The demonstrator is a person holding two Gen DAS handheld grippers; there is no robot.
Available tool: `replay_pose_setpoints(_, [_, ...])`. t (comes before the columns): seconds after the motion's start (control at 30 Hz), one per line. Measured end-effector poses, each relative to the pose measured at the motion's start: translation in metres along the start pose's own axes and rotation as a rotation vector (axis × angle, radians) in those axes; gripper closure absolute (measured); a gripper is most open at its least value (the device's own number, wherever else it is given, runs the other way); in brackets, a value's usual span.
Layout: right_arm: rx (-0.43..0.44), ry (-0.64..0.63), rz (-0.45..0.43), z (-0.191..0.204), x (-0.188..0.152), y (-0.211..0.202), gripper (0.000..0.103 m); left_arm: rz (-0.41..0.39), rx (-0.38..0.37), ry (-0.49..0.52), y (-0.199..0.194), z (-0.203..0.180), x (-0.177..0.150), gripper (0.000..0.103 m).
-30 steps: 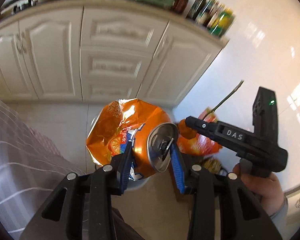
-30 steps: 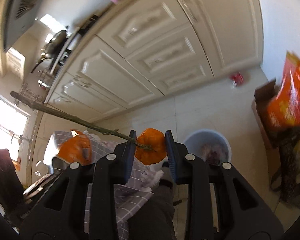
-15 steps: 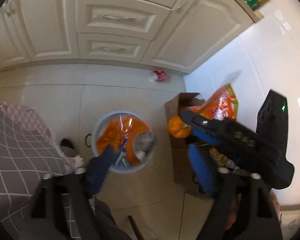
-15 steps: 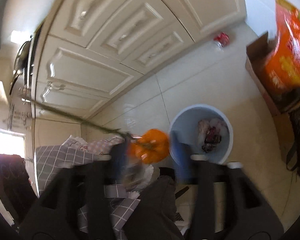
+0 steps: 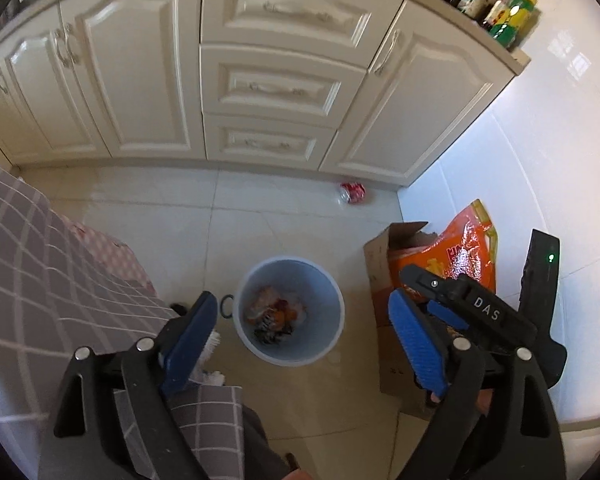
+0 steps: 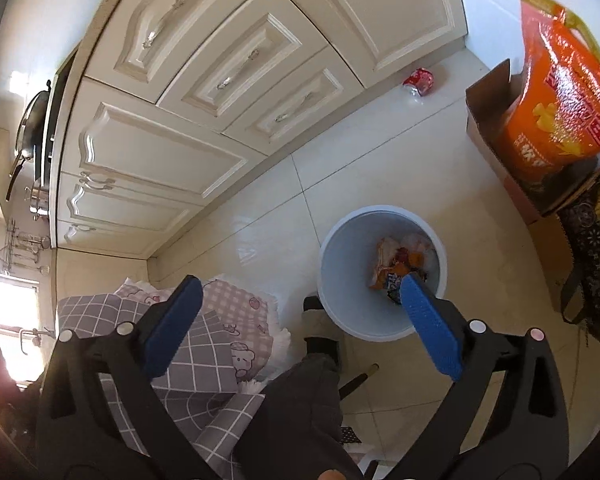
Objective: Collect trash
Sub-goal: 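Return both open tools to the table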
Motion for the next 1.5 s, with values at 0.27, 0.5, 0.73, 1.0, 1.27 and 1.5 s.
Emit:
replay_pose_setpoints(0.27, [-0.002, -0.091, -0.084, 0.042, -0.008, -0.048, 0.006, -0.092, 0.001, 0.017, -0.061, 0.002, -0.006, 0.017])
replay_pose_setpoints(0.5, [0.041, -0.221, -0.174, 0.104, -0.025, -0.099, 0.006, -0.210, 0.005, 0.006, -0.133, 0.018, -0.014, 0.017])
replay_pose_setpoints(0.73, [0.105, -0.356, -0.251, 0.176, -0.053, -0.142, 0.006, -0.326, 0.040, -0.011, -0.203, 0.043, -0.027, 0.016])
replay_pose_setpoints(1.0, [0.177, -0.485, -0.289, 0.241, -0.089, -0.172, 0.006, -0.456, 0.125, -0.033, -0.274, 0.078, -0.047, 0.013])
replay_pose_setpoints(1.27, [0.253, -0.662, -0.289, 0.314, -0.144, -0.185, 0.006, -0.539, 0.257, -0.110, -0.329, 0.123, -0.079, 0.010])
replay_pose_setpoints(1.5, [0.333, -0.787, -0.262, 0.363, -0.193, -0.188, 0.006, -0.610, 0.344, -0.208, -0.377, 0.168, -0.114, 0.008])
Point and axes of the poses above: each gripper's, at about its wrist camera, not at the fingertips, and y roughly the way its jaws point, z to its left, x to its top, the point moved 4 cm from there along y, roughly the way its jaws point, and after that the axes turned 4 degrees about -x, right-handed, at the moved point
